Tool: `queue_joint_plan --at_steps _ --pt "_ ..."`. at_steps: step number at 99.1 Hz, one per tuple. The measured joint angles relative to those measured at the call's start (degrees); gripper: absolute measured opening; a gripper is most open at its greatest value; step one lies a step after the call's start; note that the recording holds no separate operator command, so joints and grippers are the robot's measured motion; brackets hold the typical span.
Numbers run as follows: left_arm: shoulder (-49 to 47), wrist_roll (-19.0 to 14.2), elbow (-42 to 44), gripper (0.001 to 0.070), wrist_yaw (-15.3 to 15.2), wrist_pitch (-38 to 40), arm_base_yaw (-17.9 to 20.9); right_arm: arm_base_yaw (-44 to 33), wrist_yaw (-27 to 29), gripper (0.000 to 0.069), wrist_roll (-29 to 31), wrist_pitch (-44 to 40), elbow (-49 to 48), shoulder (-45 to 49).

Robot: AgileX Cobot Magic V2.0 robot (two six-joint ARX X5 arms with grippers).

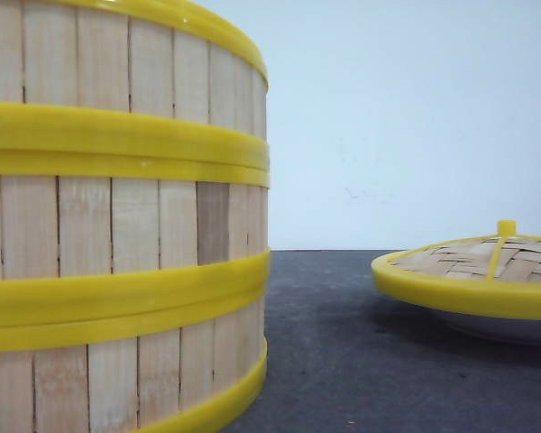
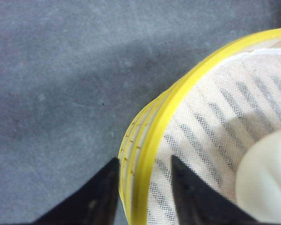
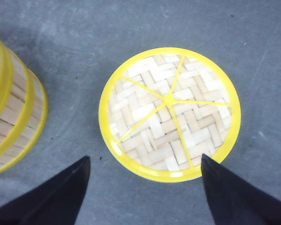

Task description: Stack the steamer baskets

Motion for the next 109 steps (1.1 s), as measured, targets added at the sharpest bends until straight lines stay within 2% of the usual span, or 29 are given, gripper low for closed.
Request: queue_joint_plan --at_steps 15,29,42,51,67,82,109 --pt "-0.02 0.00 0.00 0.0242 0.00 0.00 0.00 0.00 3.98 0.0464 -0.44 1.07 -0.07 0.00" --pt "-0.02 -0.02 0.00 0.0242 -0.09 0.44 0.00 -0.55 4.22 0.0464 -0.46 3.37 -0.96 0.02" --pt "-1.05 -0.07 0.00 0.0242 -2.25 1.29 0.02 -2.43 3.85 0.0464 -0.66 3.72 -1.14 1.81" --pt "-3.89 -0.07 0.00 0.0242 -5.35 1.31 0.04 -3.98 2.19 0.0464 -1.44 5.16 -1.81 3.63" --pt "-9.18 -0.07 0.00 0.0242 -10.47 1.27 1.42 -8.48 -4.09 0.0464 -3.48 10.19 -4.44 8.15" --pt "-12.46 -0.07 0.00 0.0242 -11.23 1.01 3.93 -14.25 -9.53 0.0464 -5.57 14.71 -7.93 13.03" --pt "-14.32 -0.07 0.00 0.0242 -11.26 0.83 6.05 -16.44 -9.81 0.0464 -9.70 22.18 -10.88 23.04"
